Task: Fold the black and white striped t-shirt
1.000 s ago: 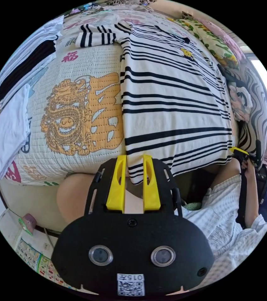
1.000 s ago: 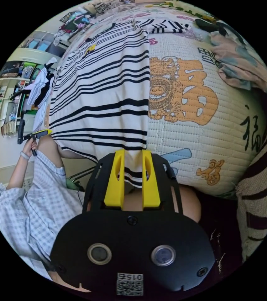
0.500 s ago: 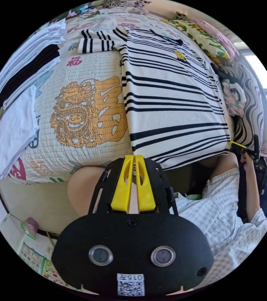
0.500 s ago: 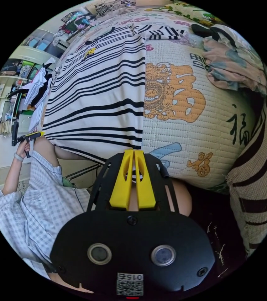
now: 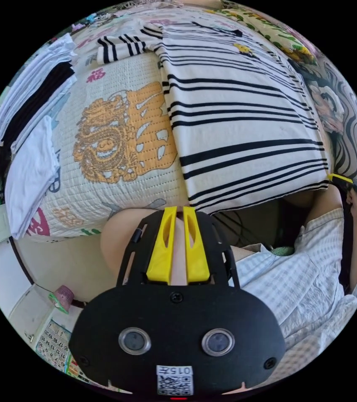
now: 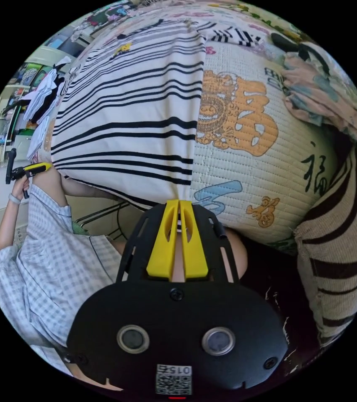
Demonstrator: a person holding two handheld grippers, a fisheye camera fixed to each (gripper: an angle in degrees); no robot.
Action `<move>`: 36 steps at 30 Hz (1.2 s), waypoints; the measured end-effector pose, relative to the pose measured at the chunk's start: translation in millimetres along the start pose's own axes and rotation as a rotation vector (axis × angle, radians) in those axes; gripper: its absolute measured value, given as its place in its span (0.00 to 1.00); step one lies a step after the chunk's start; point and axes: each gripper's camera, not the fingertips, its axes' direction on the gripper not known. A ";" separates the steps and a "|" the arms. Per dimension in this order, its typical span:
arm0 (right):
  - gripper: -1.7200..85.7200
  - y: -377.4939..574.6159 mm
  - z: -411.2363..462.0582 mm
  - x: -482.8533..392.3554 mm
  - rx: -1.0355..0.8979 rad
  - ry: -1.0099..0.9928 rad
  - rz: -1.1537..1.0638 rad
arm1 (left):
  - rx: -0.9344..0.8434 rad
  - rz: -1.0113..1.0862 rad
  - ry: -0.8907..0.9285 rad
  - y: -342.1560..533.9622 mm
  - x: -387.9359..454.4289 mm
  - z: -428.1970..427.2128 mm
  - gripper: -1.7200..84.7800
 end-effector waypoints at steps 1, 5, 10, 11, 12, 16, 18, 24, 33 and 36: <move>0.02 5.2 -4.5 -10.3 0.034 0.054 -0.011 | 0.027 -0.001 -0.001 2.4 1.7 -2.7 0.03; 0.02 14.9 -17.3 -52.2 0.160 0.239 -0.044 | 0.171 0.031 -0.019 6.3 28.5 -17.7 0.03; 0.02 23.0 -30.9 -110.8 0.313 0.396 -0.081 | 0.268 0.115 -0.019 -4.7 77.5 -20.7 0.03; 0.02 24.3 -31.7 -115.0 0.318 0.413 -0.084 | 0.276 0.131 -0.011 -7.8 88.6 -18.3 0.03; 0.02 27.3 -33.3 -121.1 0.322 0.444 -0.087 | 0.271 0.149 0.000 -10.9 98.9 -14.2 0.03; 0.02 47.2 -38.0 -114.3 0.338 0.472 -0.054 | 0.236 0.198 0.026 -17.5 123.4 2.2 0.03; 0.02 53.9 -32.3 -94.9 0.298 0.415 -0.021 | 0.208 0.218 0.018 -20.0 134.2 15.5 0.03; 0.01 67.0 0.7 -25.1 0.108 0.217 0.098 | 0.119 0.202 0.031 -25.1 139.3 48.4 0.03; 0.01 69.8 -24.1 -18.0 0.304 0.118 0.072 | 0.089 0.217 0.026 -34.2 147.8 65.0 0.03; 0.01 46.7 -13.3 -28.5 0.310 0.130 0.039 | 0.088 0.245 -0.029 -35.7 157.6 67.2 0.03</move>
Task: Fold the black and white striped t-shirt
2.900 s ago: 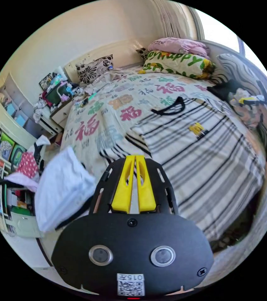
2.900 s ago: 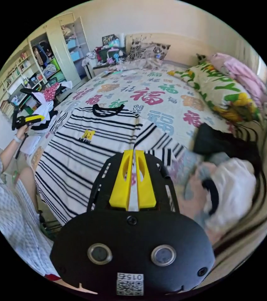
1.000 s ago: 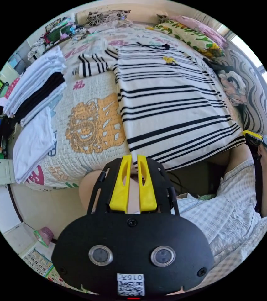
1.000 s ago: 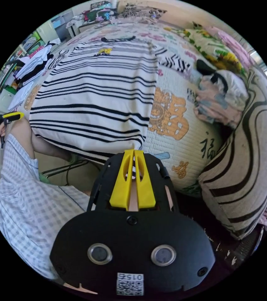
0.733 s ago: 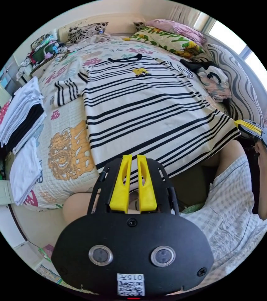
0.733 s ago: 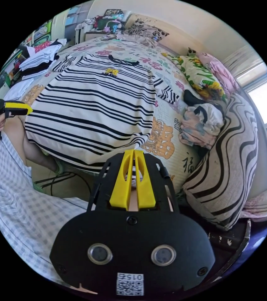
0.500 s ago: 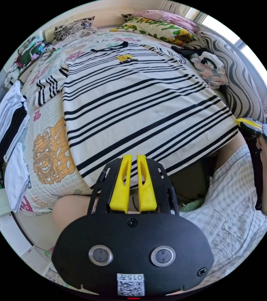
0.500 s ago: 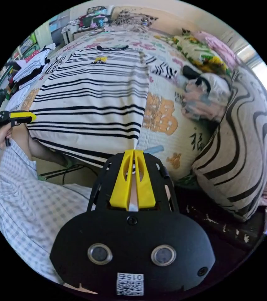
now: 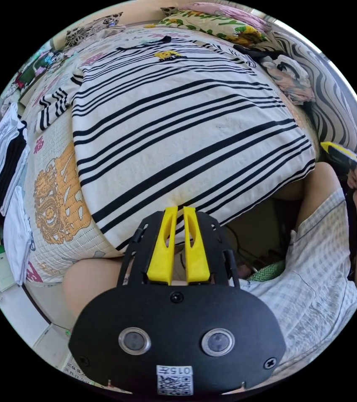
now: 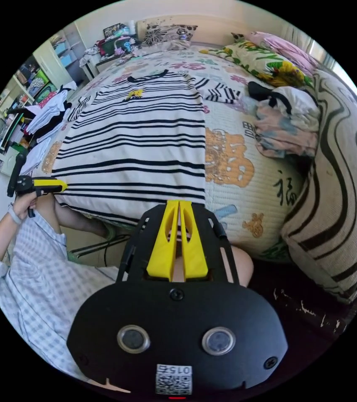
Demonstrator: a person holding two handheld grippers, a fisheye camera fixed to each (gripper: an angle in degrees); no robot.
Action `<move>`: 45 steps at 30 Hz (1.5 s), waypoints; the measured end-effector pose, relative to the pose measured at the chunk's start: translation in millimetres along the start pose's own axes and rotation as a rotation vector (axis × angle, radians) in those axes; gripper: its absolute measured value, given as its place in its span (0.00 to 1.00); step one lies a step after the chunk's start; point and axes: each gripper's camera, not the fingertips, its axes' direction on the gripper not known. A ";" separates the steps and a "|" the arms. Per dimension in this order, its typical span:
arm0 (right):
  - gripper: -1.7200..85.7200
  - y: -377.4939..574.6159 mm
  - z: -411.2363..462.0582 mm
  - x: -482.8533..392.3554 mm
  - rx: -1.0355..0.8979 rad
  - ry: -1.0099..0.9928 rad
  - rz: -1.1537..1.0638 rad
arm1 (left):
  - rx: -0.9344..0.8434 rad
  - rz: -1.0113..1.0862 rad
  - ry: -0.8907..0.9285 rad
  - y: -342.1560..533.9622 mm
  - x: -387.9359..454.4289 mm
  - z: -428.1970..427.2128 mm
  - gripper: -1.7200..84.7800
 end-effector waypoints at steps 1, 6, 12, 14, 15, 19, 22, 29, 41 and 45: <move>0.01 -7.2 12.5 -3.6 -0.017 -0.001 -0.004 | -0.002 0.006 -0.014 -0.7 2.2 0.3 0.03; 0.01 -19.3 55.8 -9.6 -0.086 0.054 -0.020 | -0.027 0.039 -0.097 -7.0 12.9 3.5 0.03; 0.01 -17.2 29.3 29.1 -0.044 -0.166 -0.025 | -0.037 0.113 0.109 -30.4 0.0 -32.5 0.03; 0.02 -13.9 2.4 60.0 0.132 -0.336 0.034 | 0.071 0.124 0.105 -50.1 -5.5 -63.6 0.03; 0.02 -15.2 -12.7 81.7 0.248 -0.356 0.079 | 0.144 0.146 0.096 -71.4 -7.1 -83.7 0.04; 0.03 -58.8 -36.1 152.1 0.469 -0.245 0.183 | 0.273 0.296 0.086 -170.1 5.4 -123.7 0.08; 0.06 -112.4 -25.7 191.5 0.480 -0.184 0.200 | 0.317 0.416 0.072 -267.9 32.6 -132.2 0.09; 0.09 -211.6 23.3 250.5 0.418 -0.197 0.246 | 0.262 0.475 0.111 -456.4 107.4 -91.5 0.09; 0.02 -235.0 65.9 268.2 0.359 -0.289 0.195 | 0.121 0.525 0.036 -524.2 144.6 -15.7 0.06; 0.01 -230.8 54.7 259.7 0.387 -0.242 0.193 | 0.257 0.433 0.158 -510.7 102.4 -50.3 0.04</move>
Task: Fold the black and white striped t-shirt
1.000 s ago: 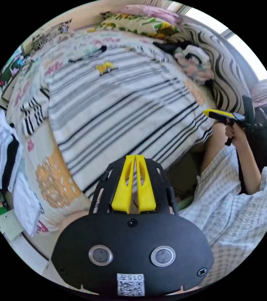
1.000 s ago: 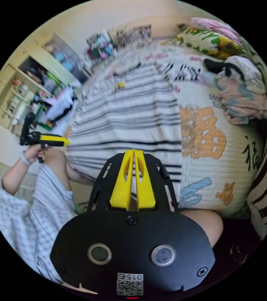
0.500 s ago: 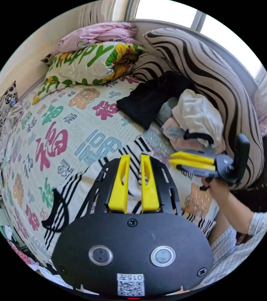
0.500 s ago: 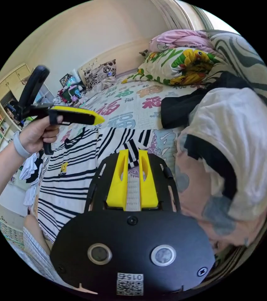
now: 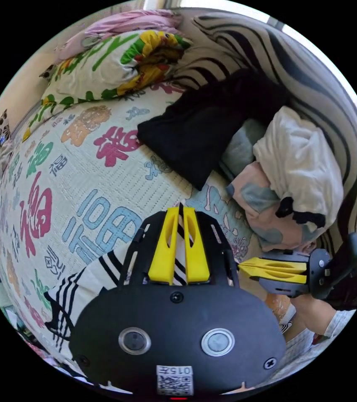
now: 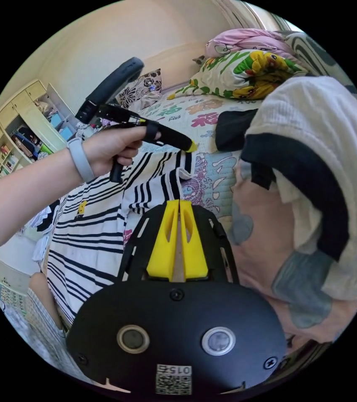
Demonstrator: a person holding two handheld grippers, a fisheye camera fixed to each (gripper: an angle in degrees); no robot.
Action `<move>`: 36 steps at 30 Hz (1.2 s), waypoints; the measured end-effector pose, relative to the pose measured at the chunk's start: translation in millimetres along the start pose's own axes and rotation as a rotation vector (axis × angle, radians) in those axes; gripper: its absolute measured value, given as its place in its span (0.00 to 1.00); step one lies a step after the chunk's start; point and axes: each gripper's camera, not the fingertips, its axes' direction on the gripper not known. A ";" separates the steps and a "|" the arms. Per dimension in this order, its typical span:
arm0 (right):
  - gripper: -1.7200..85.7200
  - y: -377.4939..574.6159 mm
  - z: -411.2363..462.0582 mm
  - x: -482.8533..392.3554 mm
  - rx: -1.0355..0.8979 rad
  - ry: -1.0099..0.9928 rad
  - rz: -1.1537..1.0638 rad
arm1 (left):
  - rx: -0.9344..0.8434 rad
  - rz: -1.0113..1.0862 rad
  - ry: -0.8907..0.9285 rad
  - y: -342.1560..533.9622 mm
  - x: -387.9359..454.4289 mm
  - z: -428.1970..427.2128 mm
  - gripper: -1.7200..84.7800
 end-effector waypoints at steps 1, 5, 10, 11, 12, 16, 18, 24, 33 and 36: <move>0.01 -1.6 -4.1 -6.4 0.011 0.007 -0.013 | 0.033 -0.016 0.019 4.7 -6.1 -10.1 0.04; 0.01 -11.9 -19.9 -45.6 0.061 0.054 -0.127 | 0.289 -0.111 0.111 61.8 -57.3 -97.5 0.03; 0.01 -27.9 -19.5 -147.0 0.057 0.071 -0.446 | 0.434 -0.219 0.162 170.1 -115.4 -162.4 0.03; 0.01 -27.7 -14.5 -158.4 0.042 0.068 -0.482 | 0.435 -0.265 0.153 199.3 -128.0 -165.2 0.03; 0.01 -26.0 -1.4 -178.3 0.004 0.051 -0.536 | 0.423 -0.320 0.166 227.5 -141.1 -162.4 0.03; 0.01 -11.5 61.7 -221.8 -0.207 -0.041 -0.613 | 0.397 -0.502 0.208 303.8 -172.8 -142.2 0.03; 0.01 -4.6 80.6 -232.5 -0.294 -0.067 -0.624 | 0.350 -0.605 0.212 341.3 -185.1 -131.4 0.03; 0.01 -15.8 81.0 -245.4 -0.234 -0.073 -0.585 | 0.441 -0.592 0.112 374.7 -181.1 -165.0 0.03; 0.01 -79.1 186.3 -244.7 -0.359 0.067 -0.380 | 0.300 -0.478 0.118 333.0 -163.4 -138.3 0.03; 0.01 -68.8 188.7 -247.4 -0.341 0.057 -0.369 | 0.273 -0.530 0.104 350.2 -173.6 -130.9 0.02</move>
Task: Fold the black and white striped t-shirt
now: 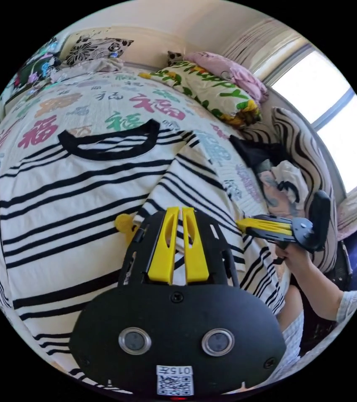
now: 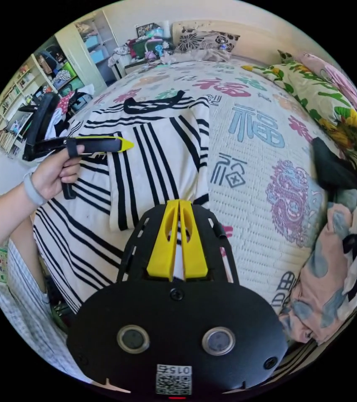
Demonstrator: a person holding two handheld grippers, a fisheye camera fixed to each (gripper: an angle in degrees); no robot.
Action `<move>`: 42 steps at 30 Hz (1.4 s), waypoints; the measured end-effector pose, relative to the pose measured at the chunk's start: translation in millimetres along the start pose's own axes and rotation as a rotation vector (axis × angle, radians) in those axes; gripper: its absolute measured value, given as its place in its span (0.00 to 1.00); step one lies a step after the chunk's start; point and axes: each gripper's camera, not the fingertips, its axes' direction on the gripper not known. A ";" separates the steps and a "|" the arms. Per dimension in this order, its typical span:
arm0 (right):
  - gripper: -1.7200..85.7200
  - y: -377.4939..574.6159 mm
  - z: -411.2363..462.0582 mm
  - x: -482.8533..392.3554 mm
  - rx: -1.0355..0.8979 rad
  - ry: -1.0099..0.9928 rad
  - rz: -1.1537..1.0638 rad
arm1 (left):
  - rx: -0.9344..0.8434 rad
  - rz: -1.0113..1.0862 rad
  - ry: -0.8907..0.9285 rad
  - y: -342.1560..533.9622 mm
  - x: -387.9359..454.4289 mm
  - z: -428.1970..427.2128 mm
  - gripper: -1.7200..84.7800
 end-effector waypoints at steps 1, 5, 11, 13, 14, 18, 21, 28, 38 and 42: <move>0.01 -0.4 1.5 -0.9 -0.040 0.001 0.021 | 0.012 -0.009 0.016 2.6 -3.8 -2.5 0.02; 0.01 -10.6 -8.3 -23.7 0.043 0.012 -0.032 | 0.059 -0.056 0.061 19.4 -21.0 -24.1 0.01; 0.01 -53.1 42.6 -75.4 -0.157 -0.054 -0.128 | 0.124 -0.129 0.063 58.7 -51.4 -77.1 0.02; 0.01 -57.3 41.8 -71.6 -0.132 -0.106 -0.049 | 0.183 -0.153 0.073 78.6 -67.5 -109.7 0.02; 0.01 -59.2 40.6 -71.7 -0.138 -0.116 -0.043 | 0.232 -0.182 0.052 95.4 -80.9 -134.5 0.03; 0.01 -88.9 22.6 -100.6 -0.103 -0.110 -0.125 | 0.402 -0.418 -0.125 170.3 -143.0 -211.8 0.08; 0.01 -135.7 16.5 -146.0 -0.045 -0.156 -0.203 | 0.469 -0.574 -0.214 211.2 -184.8 -240.4 0.10; 0.01 -269.8 61.9 -292.7 -0.019 -0.189 -0.411 | 0.546 -0.600 -0.170 210.4 -234.0 -250.6 0.14; 0.08 -417.5 168.1 -403.9 -0.191 -0.115 -0.414 | 0.524 -0.744 0.102 249.9 -263.1 -259.1 0.02; 0.12 -451.3 215.5 -432.7 -0.314 -0.059 -0.411 | 0.513 -0.790 0.166 256.0 -273.2 -262.7 0.02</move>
